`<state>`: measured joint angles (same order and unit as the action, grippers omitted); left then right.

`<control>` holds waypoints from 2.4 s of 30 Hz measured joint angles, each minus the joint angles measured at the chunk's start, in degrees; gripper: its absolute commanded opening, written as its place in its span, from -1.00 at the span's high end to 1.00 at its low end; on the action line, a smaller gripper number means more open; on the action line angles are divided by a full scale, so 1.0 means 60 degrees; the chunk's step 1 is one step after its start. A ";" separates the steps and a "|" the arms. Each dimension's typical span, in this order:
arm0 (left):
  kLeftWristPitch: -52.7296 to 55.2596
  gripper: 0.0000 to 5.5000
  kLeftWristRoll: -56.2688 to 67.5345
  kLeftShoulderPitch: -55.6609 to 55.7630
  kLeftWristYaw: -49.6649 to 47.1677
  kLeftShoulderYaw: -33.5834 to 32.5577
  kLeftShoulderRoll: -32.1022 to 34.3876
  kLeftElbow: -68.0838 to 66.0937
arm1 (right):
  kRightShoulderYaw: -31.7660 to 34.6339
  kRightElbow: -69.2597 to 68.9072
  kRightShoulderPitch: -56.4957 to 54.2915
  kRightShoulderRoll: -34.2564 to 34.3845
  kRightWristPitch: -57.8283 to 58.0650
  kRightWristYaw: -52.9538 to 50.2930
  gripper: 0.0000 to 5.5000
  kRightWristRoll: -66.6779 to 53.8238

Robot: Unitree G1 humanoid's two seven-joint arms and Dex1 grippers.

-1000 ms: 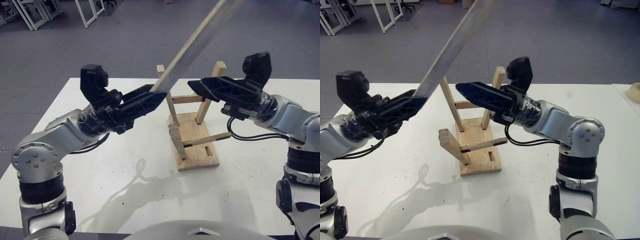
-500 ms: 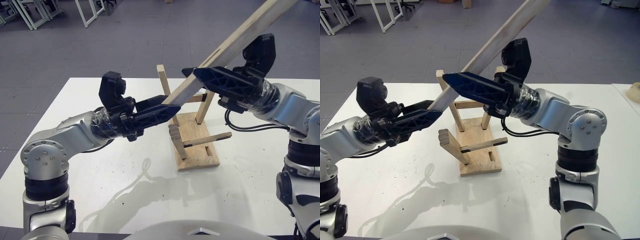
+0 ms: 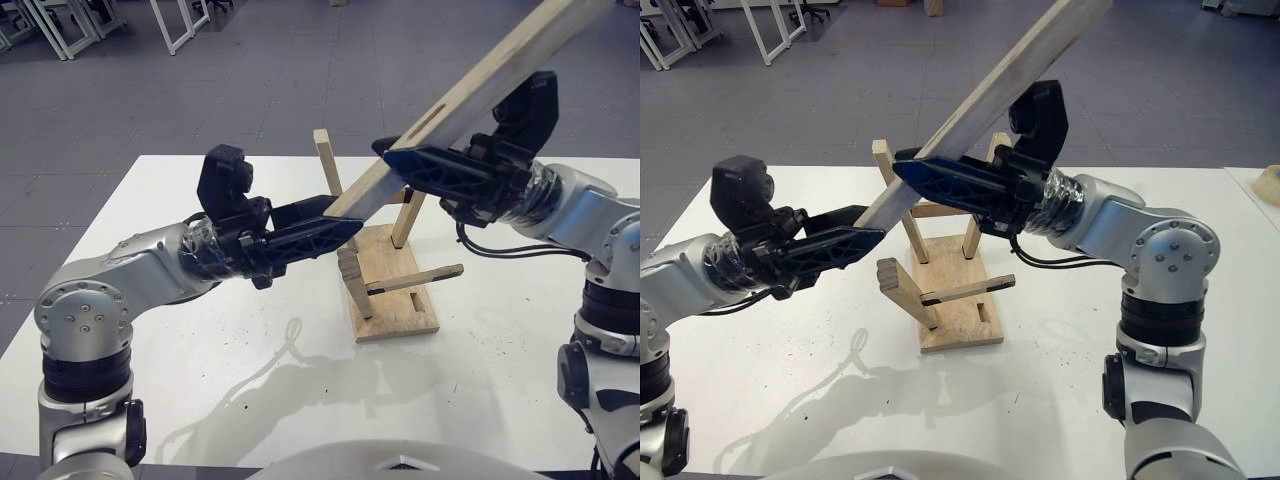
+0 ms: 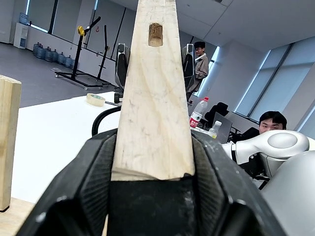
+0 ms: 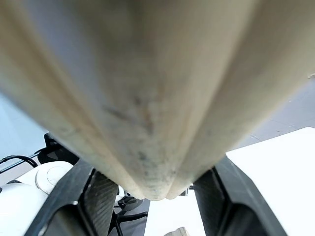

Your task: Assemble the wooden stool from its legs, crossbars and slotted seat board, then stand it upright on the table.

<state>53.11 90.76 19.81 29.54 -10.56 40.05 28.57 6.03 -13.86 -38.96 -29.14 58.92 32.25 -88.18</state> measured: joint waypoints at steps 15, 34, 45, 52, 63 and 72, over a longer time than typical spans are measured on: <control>-0.1602 -0.11 -0.2870 -0.1401 0.0381 -0.1456 0.0372 -0.0586 | 0.0813 0.0782 0.1371 -0.1688 -0.0983 0.0578 0.26 0.3079; -0.3830 -0.11 -1.1671 -0.2415 -0.1752 0.2221 -0.1397 -0.3259 | -0.1195 -0.0529 0.5716 -0.3188 -0.3561 0.4209 0.26 0.8301; -0.3920 -0.11 -1.2098 -0.2247 -0.1611 0.1762 -0.1803 -0.3449 | -0.1214 -0.2319 0.5660 -0.1760 -0.2281 0.2984 0.26 0.6931; -0.3941 -0.11 -1.2281 -0.2393 -0.1414 0.1738 -0.2007 -0.3477 | -0.1446 -0.1675 0.4856 -0.1515 -0.2485 0.3063 0.26 0.7192; -0.3982 -0.11 -1.2562 -0.2382 -0.1196 0.1702 -0.2071 -0.3590 | -0.2990 -0.0331 0.4957 -0.1212 -0.5242 0.3849 0.27 0.9688; -0.4060 -0.11 -1.2644 -0.2531 -0.1282 0.1343 -0.2217 -0.3334 | -0.2757 -0.0351 0.6611 -0.0871 -0.8371 0.3226 0.27 1.0921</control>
<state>28.75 14.89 4.63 21.84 -2.50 26.75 8.57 -10.52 -15.97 0.70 -34.36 8.69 51.60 -22.66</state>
